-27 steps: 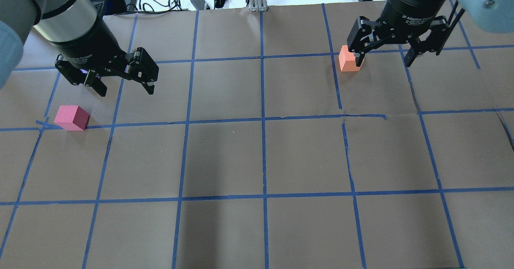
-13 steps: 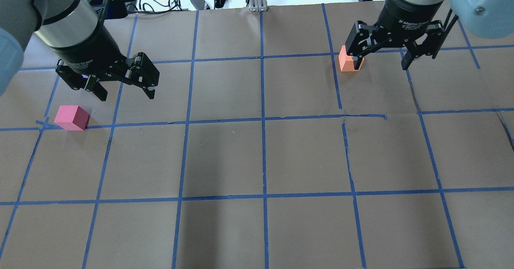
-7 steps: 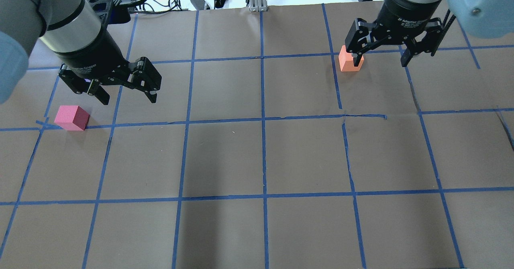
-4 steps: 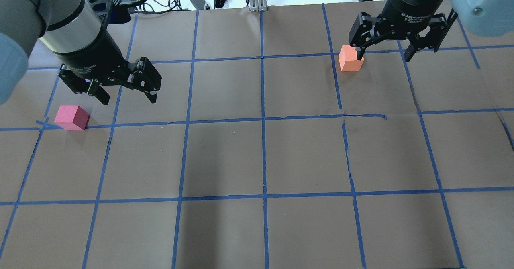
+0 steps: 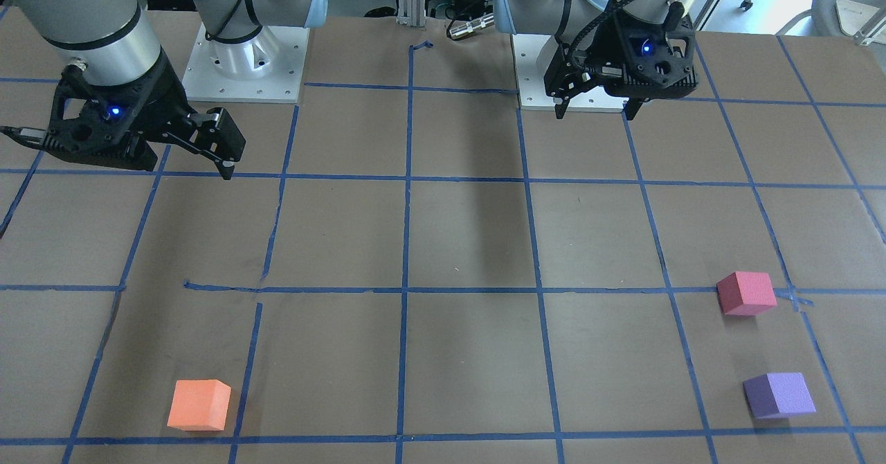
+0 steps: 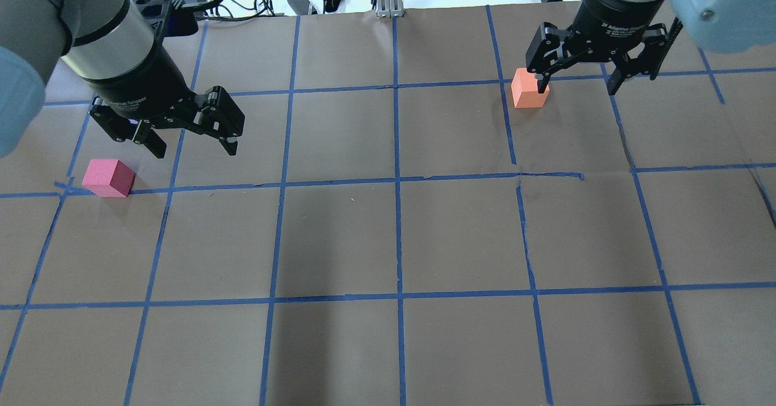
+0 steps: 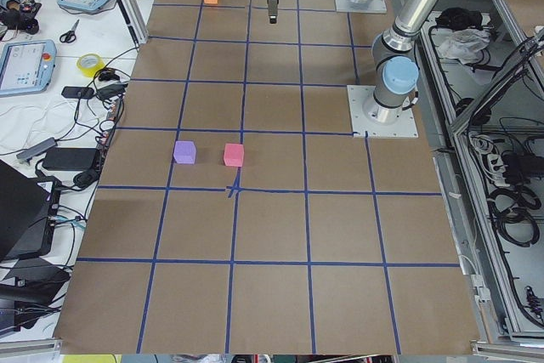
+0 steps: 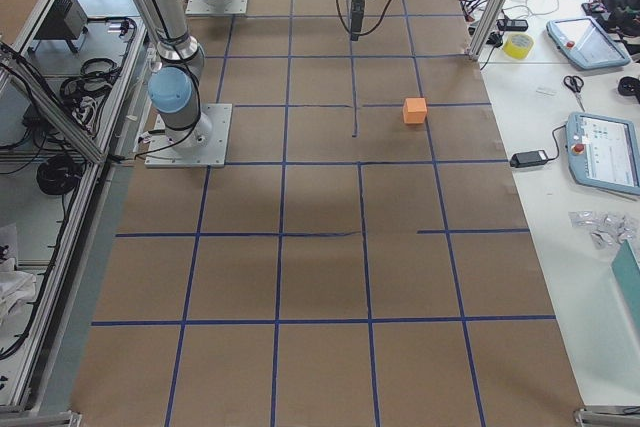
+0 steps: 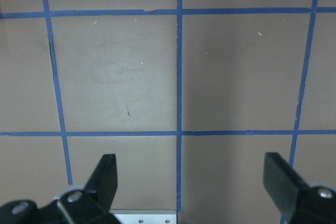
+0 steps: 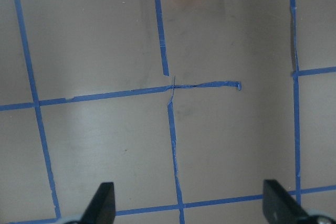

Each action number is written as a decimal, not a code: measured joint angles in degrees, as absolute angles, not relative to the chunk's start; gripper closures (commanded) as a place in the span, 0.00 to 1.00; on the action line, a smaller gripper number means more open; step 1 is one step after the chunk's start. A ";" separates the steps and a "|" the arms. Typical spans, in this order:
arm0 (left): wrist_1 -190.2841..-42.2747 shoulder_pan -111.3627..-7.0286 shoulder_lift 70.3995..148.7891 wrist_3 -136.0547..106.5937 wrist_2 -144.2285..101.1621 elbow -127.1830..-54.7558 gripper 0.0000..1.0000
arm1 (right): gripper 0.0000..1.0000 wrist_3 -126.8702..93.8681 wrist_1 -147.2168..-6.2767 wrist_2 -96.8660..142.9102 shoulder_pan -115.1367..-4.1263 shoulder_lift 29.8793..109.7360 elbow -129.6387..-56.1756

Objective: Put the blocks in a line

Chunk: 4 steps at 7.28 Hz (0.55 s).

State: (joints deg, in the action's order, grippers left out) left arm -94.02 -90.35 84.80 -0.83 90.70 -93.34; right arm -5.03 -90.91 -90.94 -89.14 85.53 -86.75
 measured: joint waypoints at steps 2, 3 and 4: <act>-94.00 -90.64 85.10 -0.98 90.70 -93.34 0.00 | 0.00 -3.57 -91.13 -90.84 -88.95 85.20 -86.75; -93.95 -90.76 85.09 -0.98 90.70 -93.35 0.00 | 0.00 -0.57 -91.46 -90.60 -88.44 85.14 -86.75; -93.92 -90.83 85.11 -1.02 90.70 -93.37 0.00 | 0.00 2.88 -92.71 -90.26 -87.62 84.75 -86.75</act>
